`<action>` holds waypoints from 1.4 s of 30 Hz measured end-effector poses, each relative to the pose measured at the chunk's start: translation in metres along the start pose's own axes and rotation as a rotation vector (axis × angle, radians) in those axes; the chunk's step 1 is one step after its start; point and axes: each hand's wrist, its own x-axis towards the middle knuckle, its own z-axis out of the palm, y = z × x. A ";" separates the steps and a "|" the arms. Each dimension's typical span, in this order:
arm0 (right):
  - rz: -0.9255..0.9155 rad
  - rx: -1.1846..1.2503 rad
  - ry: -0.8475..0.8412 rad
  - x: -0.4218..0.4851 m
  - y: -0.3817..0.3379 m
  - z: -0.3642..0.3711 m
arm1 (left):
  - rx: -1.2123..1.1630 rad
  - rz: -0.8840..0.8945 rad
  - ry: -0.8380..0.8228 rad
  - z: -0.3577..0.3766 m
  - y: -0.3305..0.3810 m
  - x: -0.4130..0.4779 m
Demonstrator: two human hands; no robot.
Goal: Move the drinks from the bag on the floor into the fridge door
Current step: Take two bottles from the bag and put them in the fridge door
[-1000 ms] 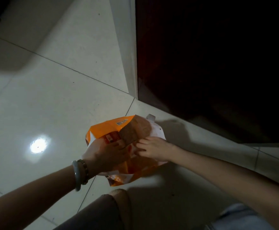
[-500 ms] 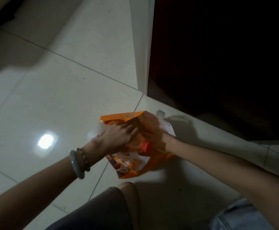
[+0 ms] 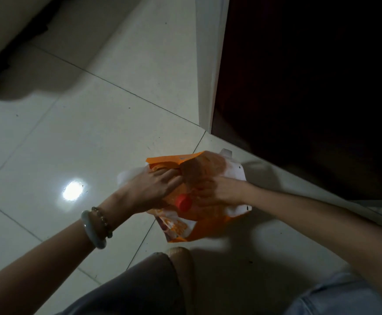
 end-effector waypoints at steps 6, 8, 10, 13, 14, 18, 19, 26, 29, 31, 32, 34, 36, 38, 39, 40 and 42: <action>0.066 0.157 0.254 -0.034 -0.017 -0.055 | -0.016 -0.056 0.010 0.003 -0.009 -0.027; 0.160 0.310 0.370 -0.050 -0.026 -0.065 | -0.101 -0.091 0.052 -0.001 -0.014 -0.036; 0.272 0.421 0.422 -0.065 -0.038 -0.081 | -0.250 -0.146 0.092 -0.011 -0.013 -0.043; 0.440 0.589 0.473 -0.089 -0.058 -0.113 | -0.401 -0.171 0.174 -0.038 -0.003 -0.050; 0.488 0.648 0.473 -0.097 -0.062 -0.129 | -0.437 -0.192 0.192 -0.051 0.003 -0.053; 0.592 0.741 0.504 -0.132 -0.089 -0.220 | -0.509 -0.218 0.175 -0.128 0.028 -0.064; 0.604 0.755 0.507 -0.143 -0.096 -0.244 | -0.505 -0.199 0.165 -0.152 0.034 -0.067; 0.693 0.800 0.556 -0.233 -0.160 -0.414 | -0.561 -0.191 0.159 -0.339 0.074 -0.096; 0.783 0.851 0.616 -0.272 -0.189 -0.481 | -0.558 -0.194 0.164 -0.420 0.092 -0.107; 0.846 0.918 0.640 -0.298 -0.211 -0.524 | -0.549 -0.183 0.161 -0.472 0.107 -0.114; 0.875 0.951 0.662 -0.312 -0.222 -0.543 | -0.548 -0.178 0.156 -0.497 0.115 -0.116; 0.921 0.979 0.725 -0.339 -0.244 -0.580 | -0.569 -0.179 0.150 -0.543 0.133 -0.121; 0.969 0.954 0.799 -0.364 -0.265 -0.613 | -0.587 -0.184 0.147 -0.585 0.150 -0.124; 1.029 0.912 0.863 -0.387 -0.284 -0.638 | -0.594 -0.166 0.138 -0.622 0.167 -0.124; 1.063 0.907 0.895 -0.398 -0.293 -0.648 | -0.598 -0.158 0.127 -0.640 0.175 -0.123; 1.097 0.910 0.931 -0.409 -0.301 -0.655 | -0.597 -0.155 0.111 -0.656 0.182 -0.122; 1.143 0.898 0.997 -0.427 -0.315 -0.667 | -0.556 -0.134 0.091 -0.684 0.196 -0.117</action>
